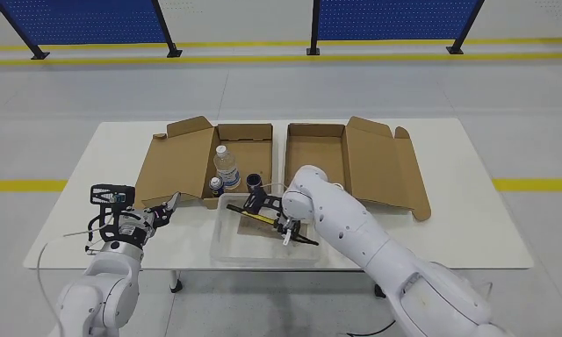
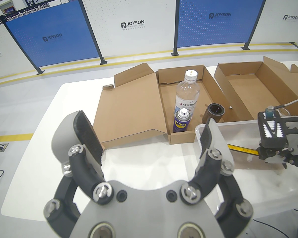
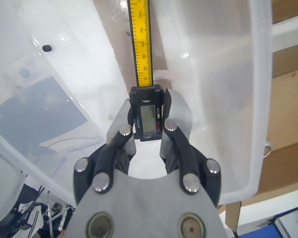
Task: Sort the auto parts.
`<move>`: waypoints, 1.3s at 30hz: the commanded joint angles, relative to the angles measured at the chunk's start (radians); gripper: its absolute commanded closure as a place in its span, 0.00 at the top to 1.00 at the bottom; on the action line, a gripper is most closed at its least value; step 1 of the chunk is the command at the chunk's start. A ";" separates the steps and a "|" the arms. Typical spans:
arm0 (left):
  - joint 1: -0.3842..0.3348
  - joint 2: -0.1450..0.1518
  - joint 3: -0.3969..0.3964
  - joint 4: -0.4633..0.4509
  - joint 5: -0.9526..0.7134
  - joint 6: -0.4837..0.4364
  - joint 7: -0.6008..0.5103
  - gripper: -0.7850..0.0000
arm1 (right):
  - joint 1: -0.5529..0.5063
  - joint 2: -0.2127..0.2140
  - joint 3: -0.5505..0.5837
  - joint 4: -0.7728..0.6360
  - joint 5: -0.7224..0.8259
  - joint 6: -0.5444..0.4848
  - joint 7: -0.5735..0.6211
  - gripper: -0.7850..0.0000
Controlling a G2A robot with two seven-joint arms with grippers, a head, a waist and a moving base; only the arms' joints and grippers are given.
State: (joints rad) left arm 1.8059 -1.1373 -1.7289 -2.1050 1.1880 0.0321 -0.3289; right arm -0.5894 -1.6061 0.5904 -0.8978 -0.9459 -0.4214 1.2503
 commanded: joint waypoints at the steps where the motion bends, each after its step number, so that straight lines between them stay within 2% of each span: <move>1: 0.000 0.000 0.000 0.000 0.000 0.000 0.000 1.00 | -0.015 0.014 0.021 -0.042 0.000 0.006 0.017 0.00; 14: 0.000 0.000 0.000 0.000 0.000 0.000 0.000 1.00 | -0.180 0.121 0.243 -0.379 0.049 0.019 0.109 0.00; 20: 0.000 0.000 0.000 0.000 0.000 0.000 0.000 1.00 | -0.249 0.155 0.345 -0.489 0.129 0.002 0.096 0.00; 33: 0.000 0.000 0.000 0.000 0.000 0.000 0.000 1.00 | -0.324 0.193 0.479 -0.543 0.355 -0.050 -0.035 0.00; 39: 0.000 0.000 0.000 0.000 0.000 0.000 0.000 1.00 | -0.323 0.203 0.490 -0.531 0.375 -0.042 -0.074 0.00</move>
State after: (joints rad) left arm 1.8059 -1.1373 -1.7289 -2.1050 1.1880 0.0321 -0.3289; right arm -0.9140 -1.4043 1.0795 -1.4301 -0.5662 -0.4675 1.1853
